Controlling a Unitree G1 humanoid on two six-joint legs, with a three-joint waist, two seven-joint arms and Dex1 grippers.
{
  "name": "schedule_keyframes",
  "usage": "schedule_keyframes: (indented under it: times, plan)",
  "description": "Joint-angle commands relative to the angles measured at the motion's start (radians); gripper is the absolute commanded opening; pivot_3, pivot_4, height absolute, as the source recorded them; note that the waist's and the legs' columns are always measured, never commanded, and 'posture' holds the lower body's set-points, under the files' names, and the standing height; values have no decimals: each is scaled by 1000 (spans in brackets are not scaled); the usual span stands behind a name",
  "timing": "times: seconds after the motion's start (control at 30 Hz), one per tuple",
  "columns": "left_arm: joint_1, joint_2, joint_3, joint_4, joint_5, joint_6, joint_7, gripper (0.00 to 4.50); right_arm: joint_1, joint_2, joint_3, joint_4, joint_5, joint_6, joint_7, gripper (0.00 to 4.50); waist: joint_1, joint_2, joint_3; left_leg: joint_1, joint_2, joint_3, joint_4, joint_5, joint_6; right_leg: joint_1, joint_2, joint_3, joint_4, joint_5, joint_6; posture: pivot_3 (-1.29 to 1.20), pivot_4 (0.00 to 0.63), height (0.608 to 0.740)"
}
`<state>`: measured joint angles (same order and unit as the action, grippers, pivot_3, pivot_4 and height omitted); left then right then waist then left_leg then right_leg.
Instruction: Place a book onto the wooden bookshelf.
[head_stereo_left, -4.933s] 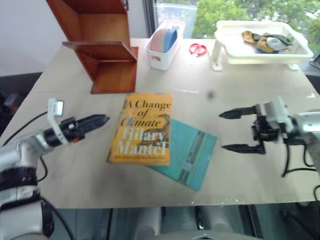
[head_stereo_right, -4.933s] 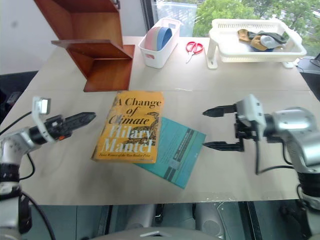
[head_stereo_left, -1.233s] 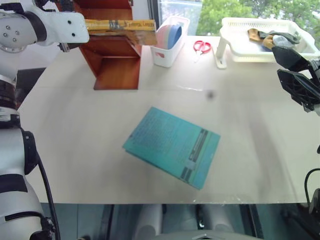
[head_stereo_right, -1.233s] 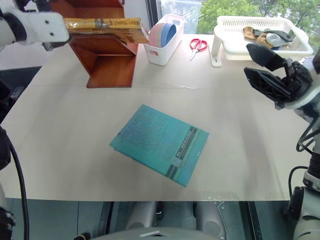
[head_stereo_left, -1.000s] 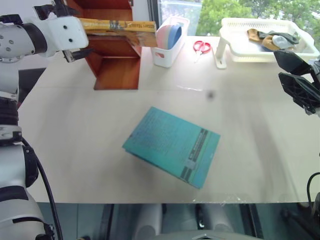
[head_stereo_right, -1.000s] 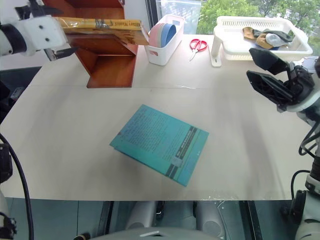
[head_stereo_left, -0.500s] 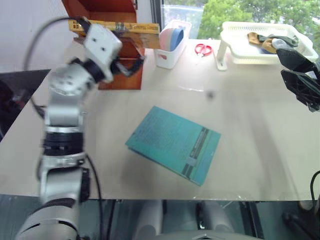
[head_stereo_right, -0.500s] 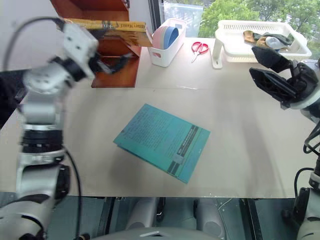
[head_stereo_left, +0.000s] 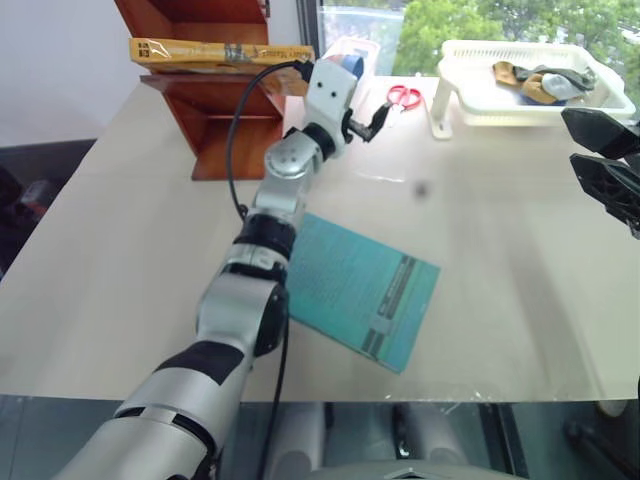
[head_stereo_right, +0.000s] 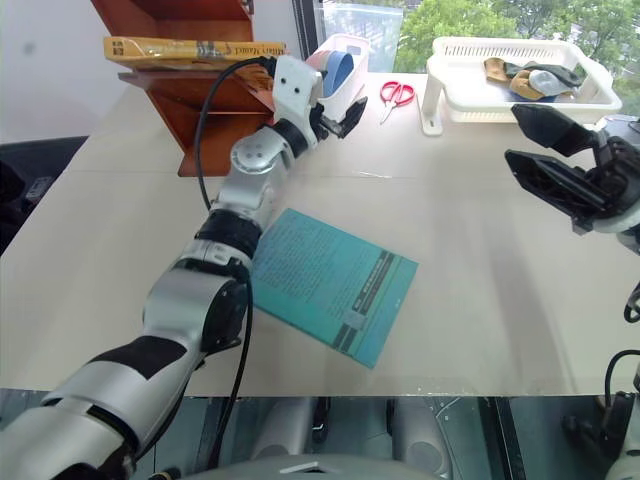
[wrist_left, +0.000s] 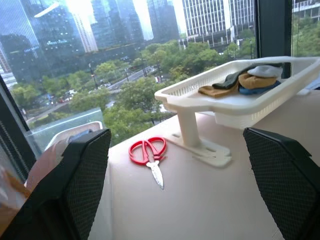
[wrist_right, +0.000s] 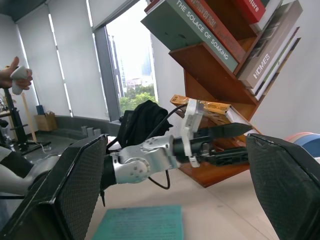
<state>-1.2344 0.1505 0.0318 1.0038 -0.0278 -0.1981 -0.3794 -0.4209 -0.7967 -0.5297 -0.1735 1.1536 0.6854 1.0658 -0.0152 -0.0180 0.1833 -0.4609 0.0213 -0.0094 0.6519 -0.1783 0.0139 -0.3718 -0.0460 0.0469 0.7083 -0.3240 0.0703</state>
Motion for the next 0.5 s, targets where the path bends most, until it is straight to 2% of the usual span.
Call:
schedule_keyframes:
  times: [0.03,0.3,0.5]
  plan:
    - [-83,12,16,98,30,-39,115,4455,15,-31,-60,-50,41,6,-17,4500,-1,0,0,0,0,0,0,0,0,0,0,0,0,0,0,0,150,740]
    - [-127,34,58,182,42,-73,340,4455,41,-28,-67,-72,53,5,-37,4500,1,0,0,0,0,0,-1,0,0,0,0,0,0,0,0,0,150,740]
    - [-74,26,73,149,26,-69,331,4455,35,-25,-56,-60,48,-2,-36,4500,4,0,0,0,0,0,-1,0,0,0,0,0,0,0,0,0,150,740]
